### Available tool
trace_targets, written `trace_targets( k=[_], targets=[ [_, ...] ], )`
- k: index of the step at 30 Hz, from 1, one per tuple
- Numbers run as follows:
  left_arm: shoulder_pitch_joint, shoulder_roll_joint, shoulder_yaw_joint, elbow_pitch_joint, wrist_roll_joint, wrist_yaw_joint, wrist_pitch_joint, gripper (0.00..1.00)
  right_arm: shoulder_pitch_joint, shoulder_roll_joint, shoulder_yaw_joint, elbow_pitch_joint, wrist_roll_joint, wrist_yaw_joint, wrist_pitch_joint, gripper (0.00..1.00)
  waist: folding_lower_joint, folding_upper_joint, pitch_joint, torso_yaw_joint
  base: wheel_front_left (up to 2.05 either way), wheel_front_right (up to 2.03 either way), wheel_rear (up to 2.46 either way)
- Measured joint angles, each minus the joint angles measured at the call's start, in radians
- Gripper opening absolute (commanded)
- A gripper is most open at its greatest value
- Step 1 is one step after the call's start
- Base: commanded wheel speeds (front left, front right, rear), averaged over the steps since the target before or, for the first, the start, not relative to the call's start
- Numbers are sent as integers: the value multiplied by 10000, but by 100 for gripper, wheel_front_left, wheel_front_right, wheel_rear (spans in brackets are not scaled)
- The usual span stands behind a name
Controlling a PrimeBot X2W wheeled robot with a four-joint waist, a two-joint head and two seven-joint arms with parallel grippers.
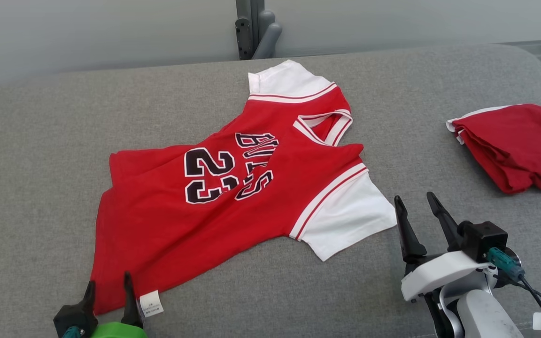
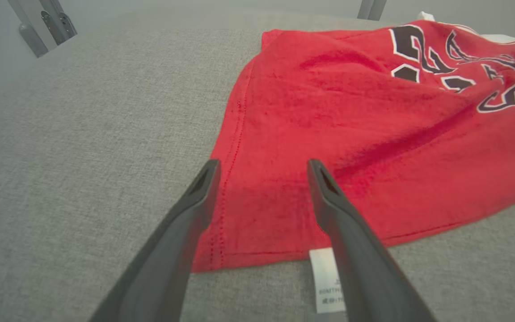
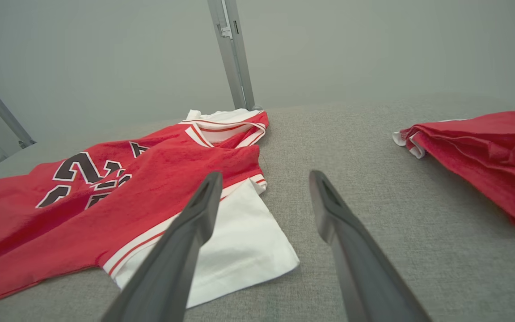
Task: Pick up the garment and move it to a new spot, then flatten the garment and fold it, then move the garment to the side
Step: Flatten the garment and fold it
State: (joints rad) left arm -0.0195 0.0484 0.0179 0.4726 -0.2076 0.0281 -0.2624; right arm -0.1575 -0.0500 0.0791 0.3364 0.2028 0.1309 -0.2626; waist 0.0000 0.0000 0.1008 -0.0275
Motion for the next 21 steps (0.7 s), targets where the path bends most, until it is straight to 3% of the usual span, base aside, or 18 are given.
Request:
trace_targets(
  k=[11,21],
  targets=[
    [-103,4,493,571,-456,222,0,100,-135,0,-59,196,157,0,0,100,0,0,391,73,0,0,0],
    [-52,2,389,617,-905,81,0,100,-228,0,-67,282,247,0,0,100,0,0,496,141,0,0,0]
  ],
)
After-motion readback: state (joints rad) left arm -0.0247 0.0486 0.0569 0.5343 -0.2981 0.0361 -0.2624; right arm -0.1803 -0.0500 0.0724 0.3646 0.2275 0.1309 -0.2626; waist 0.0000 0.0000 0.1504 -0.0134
